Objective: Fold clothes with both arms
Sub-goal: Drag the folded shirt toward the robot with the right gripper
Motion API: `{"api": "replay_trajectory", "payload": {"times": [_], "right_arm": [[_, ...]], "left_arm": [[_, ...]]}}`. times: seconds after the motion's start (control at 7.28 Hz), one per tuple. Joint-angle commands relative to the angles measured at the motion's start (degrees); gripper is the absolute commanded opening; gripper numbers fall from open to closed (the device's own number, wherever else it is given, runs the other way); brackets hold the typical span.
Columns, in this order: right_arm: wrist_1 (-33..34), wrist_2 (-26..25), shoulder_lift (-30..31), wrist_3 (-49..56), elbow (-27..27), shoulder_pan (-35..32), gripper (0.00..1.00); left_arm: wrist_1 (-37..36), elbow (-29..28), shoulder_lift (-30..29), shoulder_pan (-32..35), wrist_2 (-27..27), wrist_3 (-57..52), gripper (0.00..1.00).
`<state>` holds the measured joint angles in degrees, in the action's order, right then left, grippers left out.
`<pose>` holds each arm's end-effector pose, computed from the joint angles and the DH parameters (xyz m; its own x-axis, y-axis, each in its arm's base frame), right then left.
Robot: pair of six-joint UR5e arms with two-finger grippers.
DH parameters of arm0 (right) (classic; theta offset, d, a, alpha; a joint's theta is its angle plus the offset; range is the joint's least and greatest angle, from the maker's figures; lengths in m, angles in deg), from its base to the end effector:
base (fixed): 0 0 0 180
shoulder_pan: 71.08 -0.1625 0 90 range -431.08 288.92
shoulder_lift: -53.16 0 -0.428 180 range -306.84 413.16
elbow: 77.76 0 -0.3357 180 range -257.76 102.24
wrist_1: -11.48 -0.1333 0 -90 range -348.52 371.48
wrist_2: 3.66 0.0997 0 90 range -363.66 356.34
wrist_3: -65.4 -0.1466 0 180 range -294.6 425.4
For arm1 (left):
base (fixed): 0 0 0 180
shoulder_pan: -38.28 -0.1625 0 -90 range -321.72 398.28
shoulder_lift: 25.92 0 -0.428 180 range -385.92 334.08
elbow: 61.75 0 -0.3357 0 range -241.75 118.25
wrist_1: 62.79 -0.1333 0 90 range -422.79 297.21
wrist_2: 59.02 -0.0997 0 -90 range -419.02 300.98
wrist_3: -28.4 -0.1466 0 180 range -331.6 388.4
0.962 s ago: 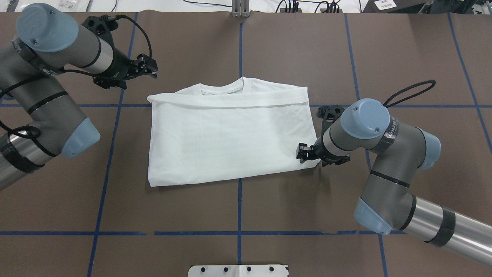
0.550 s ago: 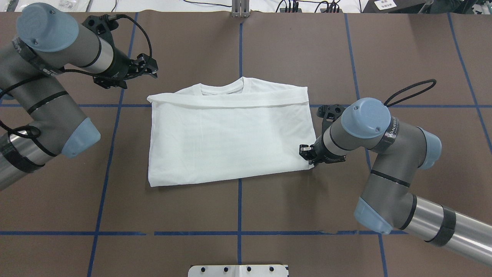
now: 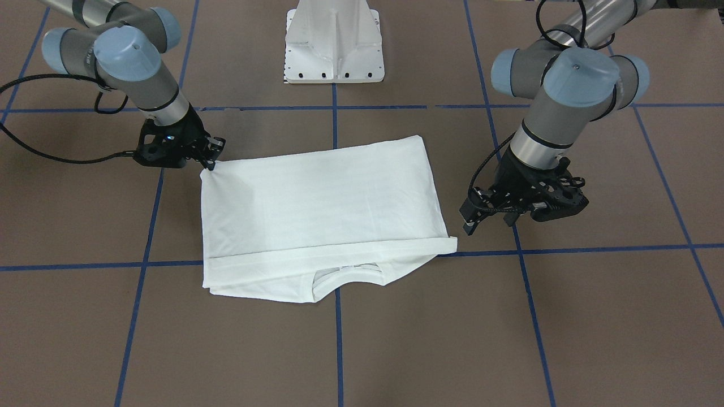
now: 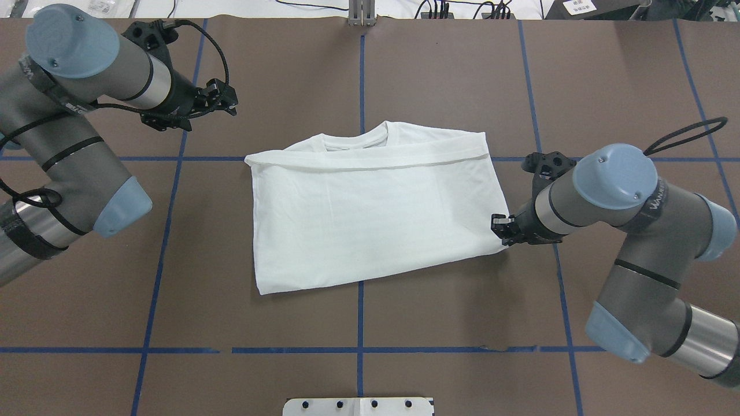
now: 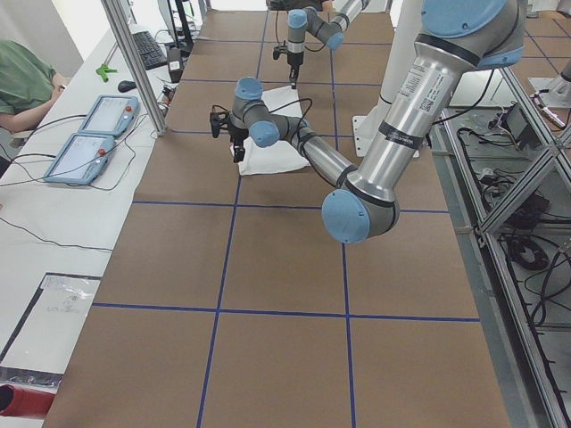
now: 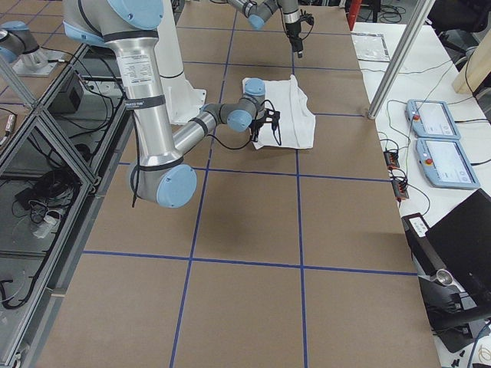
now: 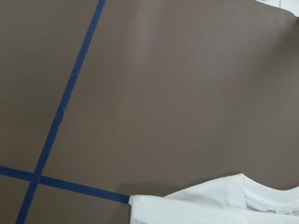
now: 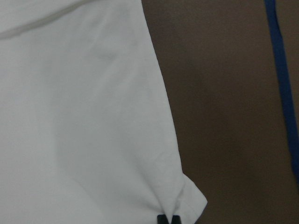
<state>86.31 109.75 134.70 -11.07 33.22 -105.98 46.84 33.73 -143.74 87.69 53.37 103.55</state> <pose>-0.3842 -0.3595 0.4466 0.6370 0.1826 0.7490 -0.1514 0.9823 -0.1107 0.3632 -0.5429 0.3589 0.5084 -0.2291 -0.8301 0.3870 0.9219 -0.0174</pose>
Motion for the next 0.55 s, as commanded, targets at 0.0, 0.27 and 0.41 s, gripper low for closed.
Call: {"api": "replay_trajectory", "payload": {"times": [0.0,0.27,0.41], "right_arm": [[0.0,0.2,10.2,0.0,7.4,0.9,0.00],[-0.4,1.6,19.9,-3.0,15.2,6.2,0.00],[-0.5,2.2,21.1,-5.4,16.6,10.2,0.00]], "left_arm": [[0.0,0.2,0.0,0.0,-0.9,0.0,0.96],[0.0,0.6,-0.1,-0.2,-1.8,0.1,0.96],[0.0,0.7,-0.1,-0.3,-1.8,0.1,0.96]]}}
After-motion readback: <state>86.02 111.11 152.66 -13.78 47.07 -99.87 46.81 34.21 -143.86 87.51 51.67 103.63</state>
